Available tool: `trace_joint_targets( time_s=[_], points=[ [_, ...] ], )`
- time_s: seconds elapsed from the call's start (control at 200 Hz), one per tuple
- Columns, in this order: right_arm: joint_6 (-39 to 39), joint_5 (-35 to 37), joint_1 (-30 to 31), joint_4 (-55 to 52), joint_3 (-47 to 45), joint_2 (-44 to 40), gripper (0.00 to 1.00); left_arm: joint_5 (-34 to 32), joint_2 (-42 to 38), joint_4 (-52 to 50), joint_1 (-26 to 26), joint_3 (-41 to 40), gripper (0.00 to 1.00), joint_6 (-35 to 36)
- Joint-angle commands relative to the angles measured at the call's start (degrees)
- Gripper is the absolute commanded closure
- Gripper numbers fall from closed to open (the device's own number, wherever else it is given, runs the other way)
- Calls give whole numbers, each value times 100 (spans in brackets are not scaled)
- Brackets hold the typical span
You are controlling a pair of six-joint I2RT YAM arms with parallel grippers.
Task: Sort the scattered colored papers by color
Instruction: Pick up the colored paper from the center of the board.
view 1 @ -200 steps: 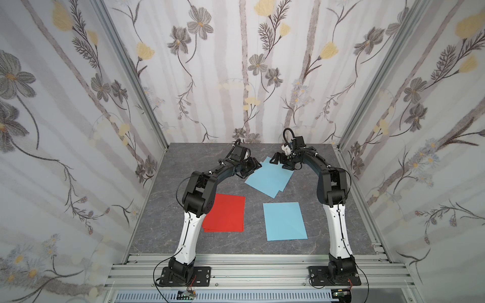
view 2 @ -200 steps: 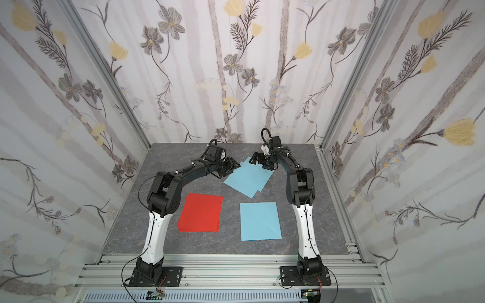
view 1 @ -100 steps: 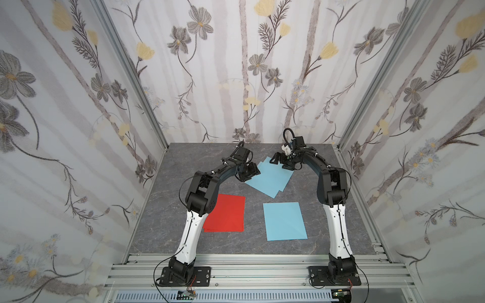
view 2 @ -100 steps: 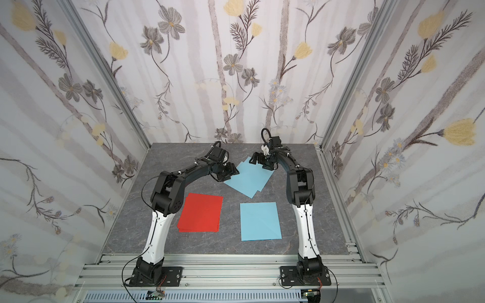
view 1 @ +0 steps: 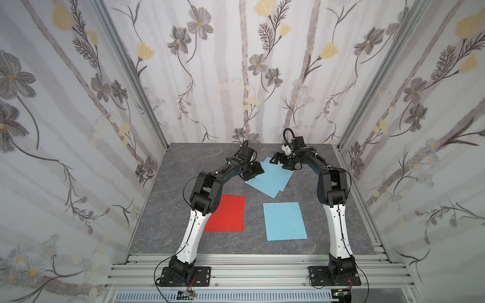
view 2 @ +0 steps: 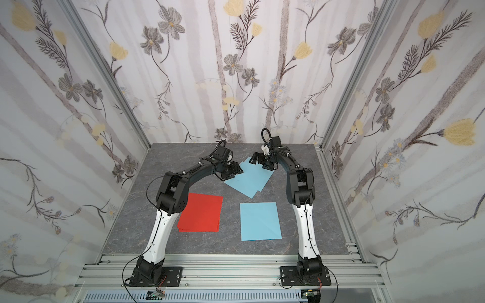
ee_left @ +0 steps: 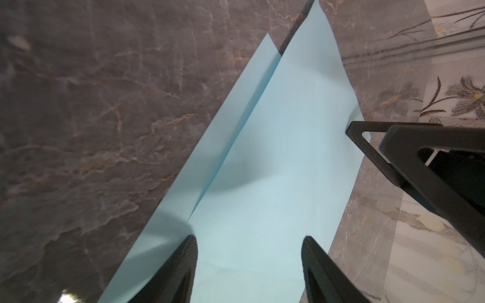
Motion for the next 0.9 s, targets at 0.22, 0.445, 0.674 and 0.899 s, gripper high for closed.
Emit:
trace_joint_targets(
  time_s=[0.22,0.445,0.674,0.899],
  points=[
    [95,243,0,-491,-68,89,0,-286,-155,-1028,-13,390,35,300],
    [98,220,8,-490,-86,97,0,-431,-29,-1545,6,687,35,427],
    [75,203,-1,-499,-120,52,0,-597,151,-1705,-12,737,35,419],
    [58,171,3,-494,-160,35,0,-660,324,-1627,-103,802,35,315]
  ],
)
